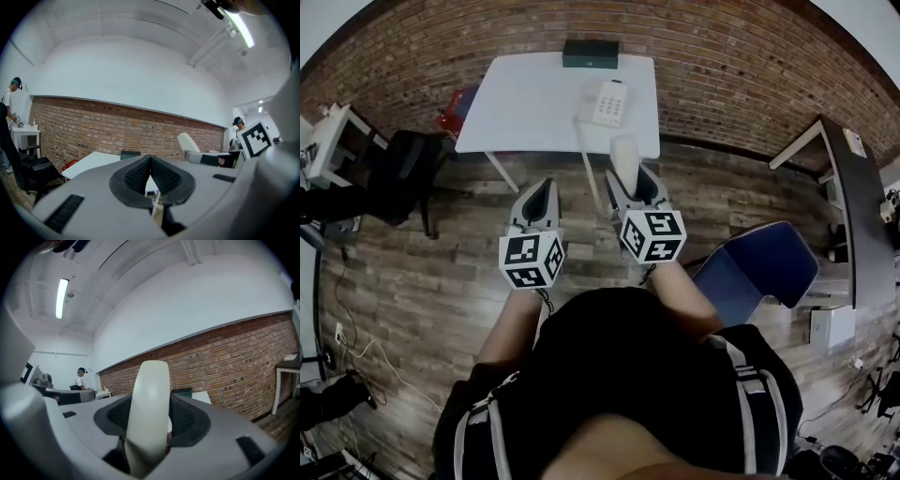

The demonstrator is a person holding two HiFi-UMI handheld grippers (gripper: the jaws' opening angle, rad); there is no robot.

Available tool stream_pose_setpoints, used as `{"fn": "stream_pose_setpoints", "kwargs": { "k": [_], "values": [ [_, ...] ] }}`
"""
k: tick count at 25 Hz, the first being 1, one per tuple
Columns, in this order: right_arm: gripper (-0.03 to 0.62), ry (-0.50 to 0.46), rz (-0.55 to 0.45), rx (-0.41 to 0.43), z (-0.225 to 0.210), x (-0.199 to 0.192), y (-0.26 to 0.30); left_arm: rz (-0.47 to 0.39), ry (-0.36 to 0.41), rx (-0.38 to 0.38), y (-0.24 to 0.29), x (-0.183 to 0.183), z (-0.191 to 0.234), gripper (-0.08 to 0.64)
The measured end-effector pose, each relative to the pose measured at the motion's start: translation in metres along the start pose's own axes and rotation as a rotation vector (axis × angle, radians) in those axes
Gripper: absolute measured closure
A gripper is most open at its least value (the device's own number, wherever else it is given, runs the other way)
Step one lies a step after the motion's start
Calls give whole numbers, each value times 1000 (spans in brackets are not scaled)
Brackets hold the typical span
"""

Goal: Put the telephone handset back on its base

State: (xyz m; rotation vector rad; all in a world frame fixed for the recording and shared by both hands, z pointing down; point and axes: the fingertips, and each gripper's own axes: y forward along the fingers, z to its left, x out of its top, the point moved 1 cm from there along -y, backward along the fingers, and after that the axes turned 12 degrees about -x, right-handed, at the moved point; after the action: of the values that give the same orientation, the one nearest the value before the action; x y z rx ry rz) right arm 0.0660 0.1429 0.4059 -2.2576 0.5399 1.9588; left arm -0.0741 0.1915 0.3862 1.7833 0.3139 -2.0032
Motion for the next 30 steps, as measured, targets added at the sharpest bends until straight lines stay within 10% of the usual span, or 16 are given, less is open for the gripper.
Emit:
{"fn": "stream_pose_setpoints", "kwargs": {
  "k": [30],
  "values": [
    [377, 62, -26, -50, -17, 12, 117, -15, 4, 44, 72, 3, 91, 558]
  ]
}}
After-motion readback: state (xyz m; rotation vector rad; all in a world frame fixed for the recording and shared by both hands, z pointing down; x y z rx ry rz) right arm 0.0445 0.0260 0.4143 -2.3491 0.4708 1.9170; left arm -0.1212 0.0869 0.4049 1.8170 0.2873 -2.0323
